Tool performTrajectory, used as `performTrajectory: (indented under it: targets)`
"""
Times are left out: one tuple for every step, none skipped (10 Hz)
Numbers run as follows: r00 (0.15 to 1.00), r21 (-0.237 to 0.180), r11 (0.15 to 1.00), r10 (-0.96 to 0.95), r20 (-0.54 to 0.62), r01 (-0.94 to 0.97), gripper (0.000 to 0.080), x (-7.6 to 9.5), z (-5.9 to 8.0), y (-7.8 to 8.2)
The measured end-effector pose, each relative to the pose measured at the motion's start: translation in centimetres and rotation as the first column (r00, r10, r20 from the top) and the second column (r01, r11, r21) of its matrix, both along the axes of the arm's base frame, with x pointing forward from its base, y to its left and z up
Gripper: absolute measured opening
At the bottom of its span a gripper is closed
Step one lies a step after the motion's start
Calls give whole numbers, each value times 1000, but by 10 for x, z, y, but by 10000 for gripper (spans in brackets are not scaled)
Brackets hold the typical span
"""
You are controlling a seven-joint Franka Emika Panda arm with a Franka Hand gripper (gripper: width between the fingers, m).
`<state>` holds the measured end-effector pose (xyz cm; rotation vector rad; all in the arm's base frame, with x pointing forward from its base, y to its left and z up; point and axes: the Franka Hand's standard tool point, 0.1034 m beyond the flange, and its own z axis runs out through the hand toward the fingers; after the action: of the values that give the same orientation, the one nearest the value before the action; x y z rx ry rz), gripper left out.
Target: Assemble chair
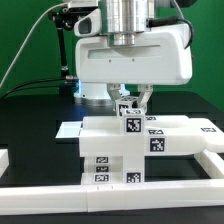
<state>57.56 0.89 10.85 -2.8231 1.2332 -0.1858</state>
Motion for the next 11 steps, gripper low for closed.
performTrajectory:
  targets:
    - [996,25,996,-89,2,89,265,0,0,-2]
    - [960,74,957,-279,-6,279,266,0,0,-2]
    - [943,85,940,-332,-10,331,266,0,0,-2]
    - [945,84,941,-327,-10,327,280,0,0,-1]
    - [955,80,952,-296,-7,296,280,0,0,-1]
    - [958,78,955,-286,-7,286,486,0,0,-1]
    - [992,49,990,-129,3,129,486,2,3,0]
    - [998,18,998,60,6,-60,612,4,5,3]
    - [978,-2,978,209,-4,-209,638,3,4,7]
    - [964,-17,964,267,4,-267,638,3,4,8]
    - [953,-38,953,302,21,-301,647,2,4,4]
